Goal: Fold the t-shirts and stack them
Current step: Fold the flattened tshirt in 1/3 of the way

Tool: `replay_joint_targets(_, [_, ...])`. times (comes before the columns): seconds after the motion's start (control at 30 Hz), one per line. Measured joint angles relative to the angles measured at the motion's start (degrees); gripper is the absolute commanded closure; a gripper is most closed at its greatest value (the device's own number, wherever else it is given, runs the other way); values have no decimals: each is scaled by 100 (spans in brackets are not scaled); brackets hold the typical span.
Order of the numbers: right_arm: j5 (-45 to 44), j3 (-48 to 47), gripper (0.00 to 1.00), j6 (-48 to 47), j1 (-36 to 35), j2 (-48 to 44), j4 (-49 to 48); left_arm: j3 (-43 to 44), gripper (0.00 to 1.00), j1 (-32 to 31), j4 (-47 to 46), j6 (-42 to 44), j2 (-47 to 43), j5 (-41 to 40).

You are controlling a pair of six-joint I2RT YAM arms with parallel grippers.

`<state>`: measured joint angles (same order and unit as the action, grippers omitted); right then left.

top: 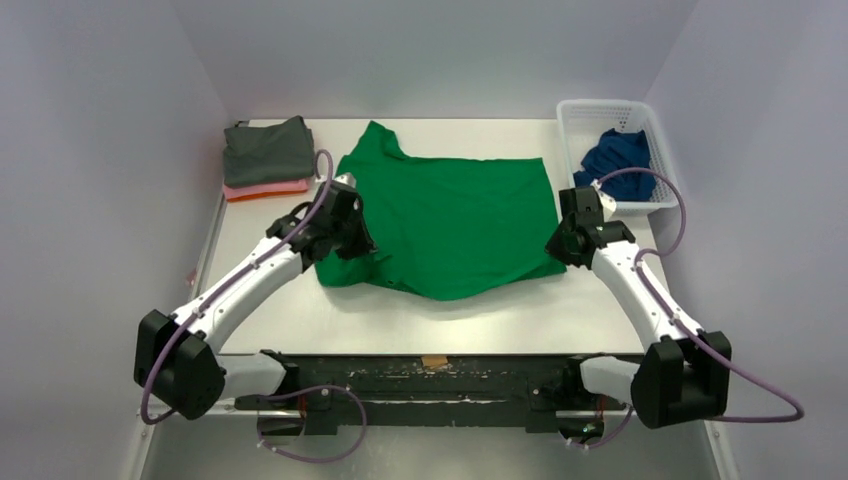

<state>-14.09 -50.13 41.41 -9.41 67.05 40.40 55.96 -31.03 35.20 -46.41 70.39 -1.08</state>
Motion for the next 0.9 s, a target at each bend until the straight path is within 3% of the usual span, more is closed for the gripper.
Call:
replay_joint_targets(0.5, [-138,-1591,100,-286,372,2441,-638,2170,100,1316,293,844,2728,365])
replay_joint_targets(0.63, [-109,-1805,83,-313,470,2855,-804,2826,77,1480,487,1027,3421,385])
replay_joint_targets(0.77, [-164,-2057,56,-308,566,3285,-887,3587,25,1606,717,1172,4113,339])
replay_joint_targets(0.9, [-299,-2179,38,-282,595,3318,-909,4581,8,1784,1145,1266,4693,50])
